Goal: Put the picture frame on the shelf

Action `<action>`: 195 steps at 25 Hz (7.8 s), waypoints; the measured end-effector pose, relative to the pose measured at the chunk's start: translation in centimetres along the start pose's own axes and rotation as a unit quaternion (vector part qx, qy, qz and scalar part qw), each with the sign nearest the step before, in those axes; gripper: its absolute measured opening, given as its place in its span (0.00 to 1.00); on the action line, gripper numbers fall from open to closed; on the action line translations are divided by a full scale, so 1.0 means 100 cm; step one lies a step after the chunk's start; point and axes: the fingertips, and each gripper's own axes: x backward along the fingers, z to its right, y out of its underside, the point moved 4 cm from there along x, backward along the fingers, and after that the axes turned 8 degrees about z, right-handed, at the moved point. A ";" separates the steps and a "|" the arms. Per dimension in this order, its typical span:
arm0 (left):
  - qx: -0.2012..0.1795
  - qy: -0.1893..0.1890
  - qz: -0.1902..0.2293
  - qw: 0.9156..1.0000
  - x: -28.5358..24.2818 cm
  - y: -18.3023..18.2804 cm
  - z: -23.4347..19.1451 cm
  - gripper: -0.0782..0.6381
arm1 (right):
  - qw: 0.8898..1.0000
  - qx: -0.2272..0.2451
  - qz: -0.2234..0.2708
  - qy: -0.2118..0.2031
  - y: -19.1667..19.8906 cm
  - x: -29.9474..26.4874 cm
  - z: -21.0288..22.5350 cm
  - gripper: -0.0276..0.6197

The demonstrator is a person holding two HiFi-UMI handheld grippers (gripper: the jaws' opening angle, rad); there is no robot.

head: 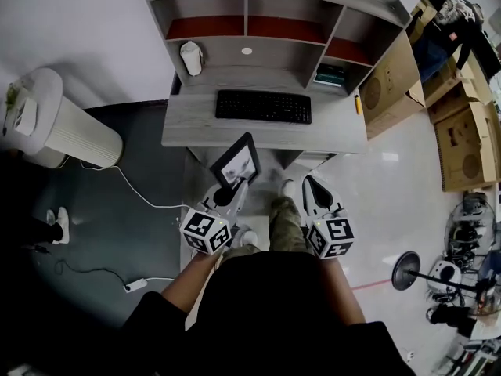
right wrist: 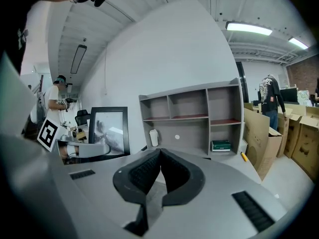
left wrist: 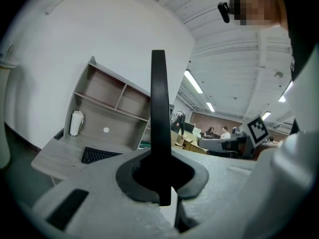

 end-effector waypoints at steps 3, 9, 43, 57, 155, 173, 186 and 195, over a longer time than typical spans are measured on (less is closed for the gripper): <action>-0.012 -0.002 -0.002 1.000 -0.023 -0.008 -0.013 0.14 | 1.000 -0.010 0.005 -0.012 0.000 -0.023 0.010 0.06; -0.034 0.000 -0.012 0.999 -0.110 -0.024 -0.030 0.14 | 0.999 0.015 0.027 -0.017 -0.025 -0.084 0.067 0.06; -0.138 0.052 -0.073 0.986 -0.491 -0.117 -0.121 0.14 | 0.997 -0.014 0.055 -0.046 -0.100 -0.277 0.290 0.06; -0.076 0.079 -0.106 0.988 -0.564 -0.105 -0.142 0.14 | 0.998 -0.003 0.047 -0.034 -0.108 -0.288 0.325 0.06; -0.069 -0.101 0.057 0.991 -0.403 -0.130 -0.131 0.49 | 0.999 0.004 0.042 -0.006 -0.086 -0.209 0.259 0.06; -0.080 -0.071 0.071 0.992 -0.121 -0.055 0.001 0.36 | 0.998 0.030 0.047 -0.006 -0.044 -0.069 0.090 0.06; -0.100 -0.102 0.101 0.985 -0.064 -0.056 0.026 0.13 | 0.998 0.038 0.044 -0.012 -0.028 -0.018 0.071 0.06; -0.095 -0.108 0.102 0.984 -0.110 -0.059 0.068 0.13 | 0.997 0.051 0.054 0.006 -0.055 0.010 0.147 0.06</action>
